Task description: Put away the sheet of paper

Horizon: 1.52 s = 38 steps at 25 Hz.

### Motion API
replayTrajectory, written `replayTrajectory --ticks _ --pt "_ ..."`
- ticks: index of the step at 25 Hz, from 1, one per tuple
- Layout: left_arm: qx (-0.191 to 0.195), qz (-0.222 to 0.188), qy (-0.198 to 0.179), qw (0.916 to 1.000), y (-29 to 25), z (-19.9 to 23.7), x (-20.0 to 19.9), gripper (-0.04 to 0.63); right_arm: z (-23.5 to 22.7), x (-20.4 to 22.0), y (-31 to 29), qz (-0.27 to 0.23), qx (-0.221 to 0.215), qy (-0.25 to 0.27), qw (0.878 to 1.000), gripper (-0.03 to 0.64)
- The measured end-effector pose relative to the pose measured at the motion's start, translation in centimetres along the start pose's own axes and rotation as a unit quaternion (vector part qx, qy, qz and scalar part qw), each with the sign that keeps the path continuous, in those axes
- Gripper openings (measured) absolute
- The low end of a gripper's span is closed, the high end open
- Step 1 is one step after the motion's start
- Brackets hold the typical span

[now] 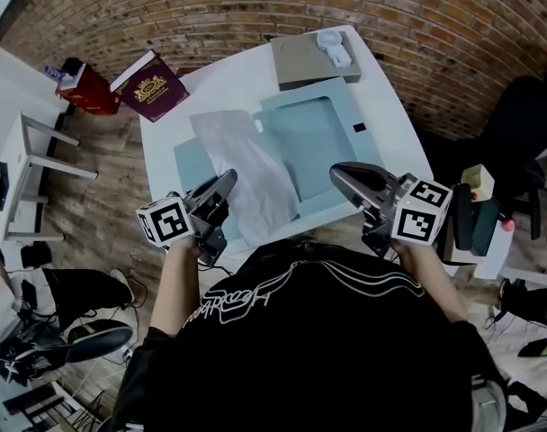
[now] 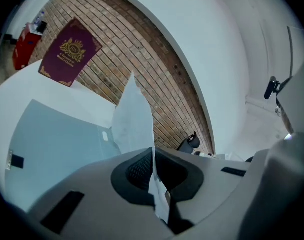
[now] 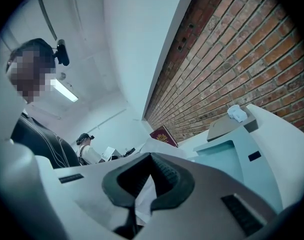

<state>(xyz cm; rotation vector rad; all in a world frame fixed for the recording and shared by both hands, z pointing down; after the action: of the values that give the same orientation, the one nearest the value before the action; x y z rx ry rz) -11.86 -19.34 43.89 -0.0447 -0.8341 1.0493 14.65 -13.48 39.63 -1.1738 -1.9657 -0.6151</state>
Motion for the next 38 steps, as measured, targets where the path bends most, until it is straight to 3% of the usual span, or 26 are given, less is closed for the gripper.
replayTrajectory --ticks 6,13,26,38 --pt "0.007 0.042 0.027 0.9987 -1.5 3.7 0.6 0.031 0.0 0.0 -1.3 0.003 0.016 -0.008 1.0 0.002" --pt "-0.02 0.081 0.045 0.9955 -2.8 7.5 0.5 0.031 0.4 -1.1 -2.7 -0.008 0.045 -0.014 0.999 0.002" --pt "-0.066 0.101 0.07 0.9902 -4.7 12.0 1.7 0.031 -0.6 0.9 -4.6 -0.001 0.094 -0.062 0.994 0.002" --pt "-0.096 0.107 0.055 0.9881 -6.8 10.4 2.8 0.031 -1.9 1.0 -6.0 0.002 0.057 -0.063 0.996 0.002"
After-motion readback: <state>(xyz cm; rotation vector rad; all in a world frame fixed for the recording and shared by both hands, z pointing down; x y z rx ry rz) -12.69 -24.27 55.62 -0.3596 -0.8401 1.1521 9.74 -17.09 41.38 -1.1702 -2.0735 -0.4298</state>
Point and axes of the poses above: the fingertips, and each gripper's own axes: y backward along the fingers, z to its left, x out of its underside, the point moved 5 cm from there along y, backward along the fingers, and after that the axes turned 11 degrees about -x, right-handed, at the moved point
